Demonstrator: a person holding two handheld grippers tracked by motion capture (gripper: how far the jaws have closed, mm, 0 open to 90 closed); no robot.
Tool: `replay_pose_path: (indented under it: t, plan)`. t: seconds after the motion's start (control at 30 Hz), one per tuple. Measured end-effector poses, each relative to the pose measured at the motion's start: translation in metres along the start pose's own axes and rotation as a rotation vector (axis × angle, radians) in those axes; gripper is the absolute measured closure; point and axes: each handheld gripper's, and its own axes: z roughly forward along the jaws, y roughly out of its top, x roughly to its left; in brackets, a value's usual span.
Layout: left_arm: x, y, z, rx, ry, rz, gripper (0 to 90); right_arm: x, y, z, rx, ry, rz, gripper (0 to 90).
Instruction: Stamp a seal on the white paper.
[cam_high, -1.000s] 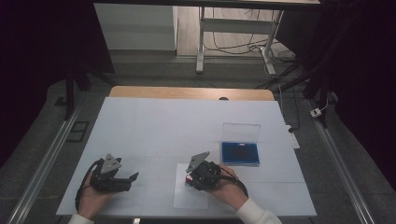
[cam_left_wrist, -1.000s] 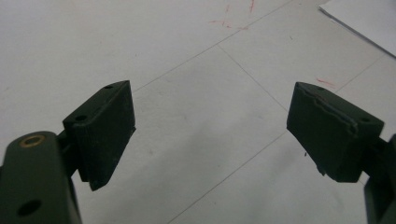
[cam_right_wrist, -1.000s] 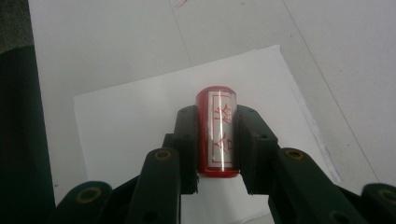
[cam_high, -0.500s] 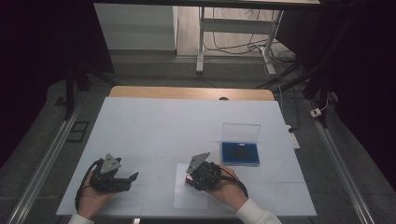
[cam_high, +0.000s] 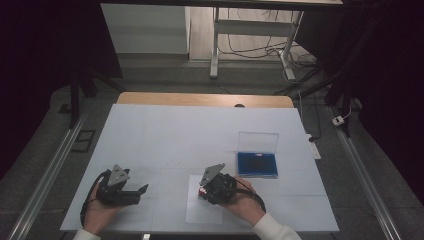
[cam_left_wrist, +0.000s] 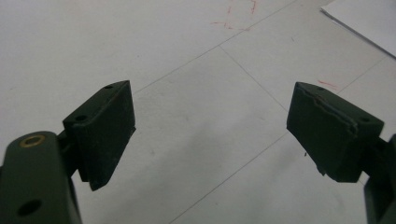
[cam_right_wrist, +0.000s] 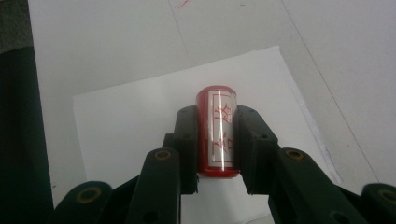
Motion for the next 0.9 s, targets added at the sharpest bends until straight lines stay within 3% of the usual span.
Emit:
replay_pose_path:
  t: [0.33, 0.5, 0.9]
  plan:
    - [0.0018, -0.0011, 0.001, 0.003, 0.001, -0.002, 15.6, 0.003, 0.0028, -0.0021, 0.005, -0.022, -0.022, 70.3]
    - [0.003, -0.0015, 0.0004, 0.001, 0.001, -0.004, 15.6, -0.001, 0.0004, -0.0039, -0.024, 0.0, 0.024, 70.1]
    - [0.0028, -0.0015, 0.0003, -0.001, 0.0, -0.004, 15.6, 0.0001, -0.0001, -0.0082, -0.043, -0.014, 0.02, 70.0]
